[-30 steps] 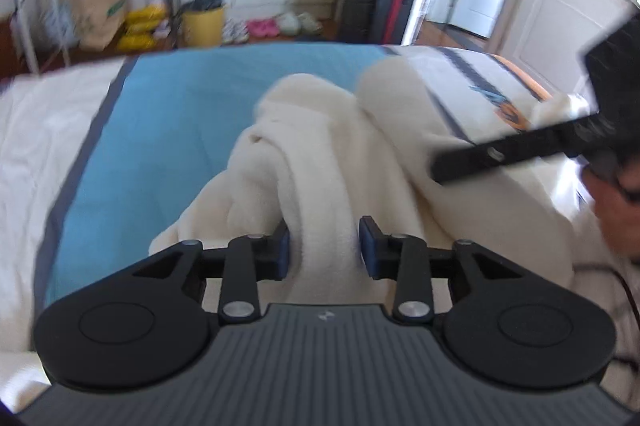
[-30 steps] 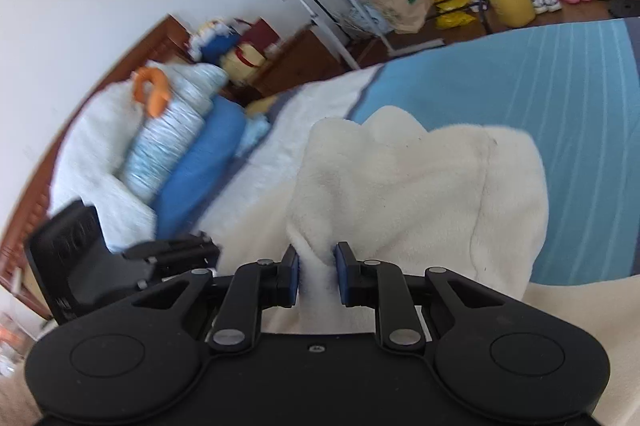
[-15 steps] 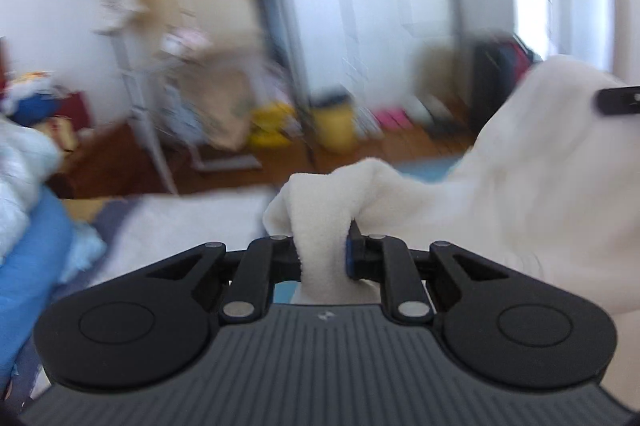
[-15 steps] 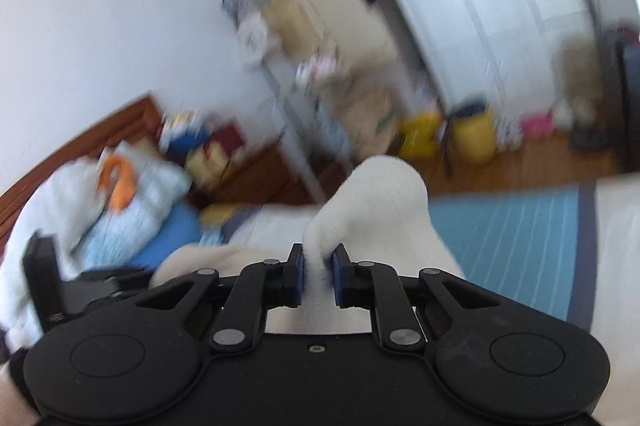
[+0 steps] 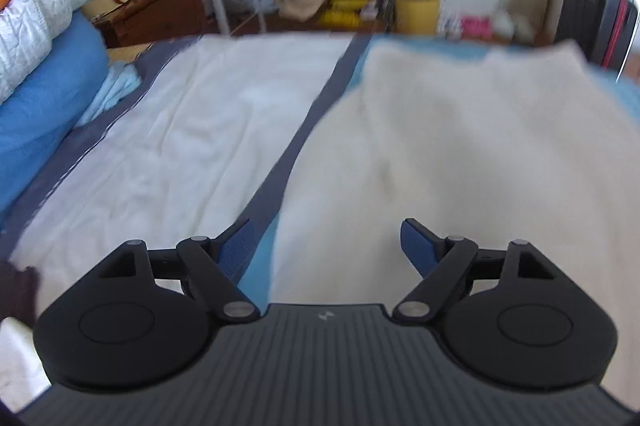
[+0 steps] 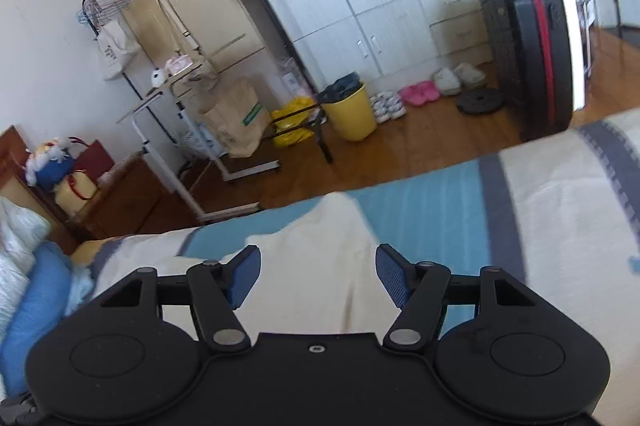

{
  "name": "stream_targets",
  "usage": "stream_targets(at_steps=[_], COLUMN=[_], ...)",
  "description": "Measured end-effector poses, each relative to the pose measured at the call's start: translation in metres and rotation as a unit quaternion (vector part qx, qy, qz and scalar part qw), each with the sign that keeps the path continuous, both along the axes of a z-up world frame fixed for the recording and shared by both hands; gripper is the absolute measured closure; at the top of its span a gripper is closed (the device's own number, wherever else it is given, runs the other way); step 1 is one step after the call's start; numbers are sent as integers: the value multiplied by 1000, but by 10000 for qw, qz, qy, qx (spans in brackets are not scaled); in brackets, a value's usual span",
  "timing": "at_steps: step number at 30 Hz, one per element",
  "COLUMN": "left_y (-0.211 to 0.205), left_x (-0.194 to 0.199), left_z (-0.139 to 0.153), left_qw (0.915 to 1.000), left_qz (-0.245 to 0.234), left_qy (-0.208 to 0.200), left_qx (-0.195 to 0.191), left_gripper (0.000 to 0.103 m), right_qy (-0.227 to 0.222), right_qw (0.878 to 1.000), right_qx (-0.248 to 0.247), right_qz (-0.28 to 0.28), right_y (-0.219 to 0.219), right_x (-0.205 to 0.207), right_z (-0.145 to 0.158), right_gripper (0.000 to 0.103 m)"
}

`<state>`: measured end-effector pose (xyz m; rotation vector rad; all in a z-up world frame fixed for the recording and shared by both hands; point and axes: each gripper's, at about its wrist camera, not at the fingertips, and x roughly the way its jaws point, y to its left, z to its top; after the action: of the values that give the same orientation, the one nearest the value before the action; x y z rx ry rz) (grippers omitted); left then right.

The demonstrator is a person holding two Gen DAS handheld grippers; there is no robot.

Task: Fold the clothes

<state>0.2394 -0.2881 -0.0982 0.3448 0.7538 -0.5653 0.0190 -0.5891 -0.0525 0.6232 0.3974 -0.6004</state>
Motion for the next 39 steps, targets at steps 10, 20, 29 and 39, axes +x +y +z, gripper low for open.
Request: stream_targets(at_steps=[10, 20, 29, 39], left_y=[-11, -32, -58, -83], left_x=[24, 138, 102, -94], left_z=[-11, -44, -17, -9], left_qw=[9948, 9872, 9697, 9495], left_qz=[-139, 201, -641, -3121], left_qy=[-370, 1581, 1975, 286], left_qx=[940, -75, -1289, 138], left_gripper=[23, 25, 97, 93], right_qy=[286, 680, 575, 577], right_qw=[9955, 9893, 9921, 9939], right_qx=[801, 1255, 1102, 889], right_qz=[-418, 298, -184, -291], right_y=[-32, -54, -59, -61], right_x=[9, 62, 57, 50], right_z=[-37, -71, -79, -77], right_gripper=[33, 33, 33, 33])
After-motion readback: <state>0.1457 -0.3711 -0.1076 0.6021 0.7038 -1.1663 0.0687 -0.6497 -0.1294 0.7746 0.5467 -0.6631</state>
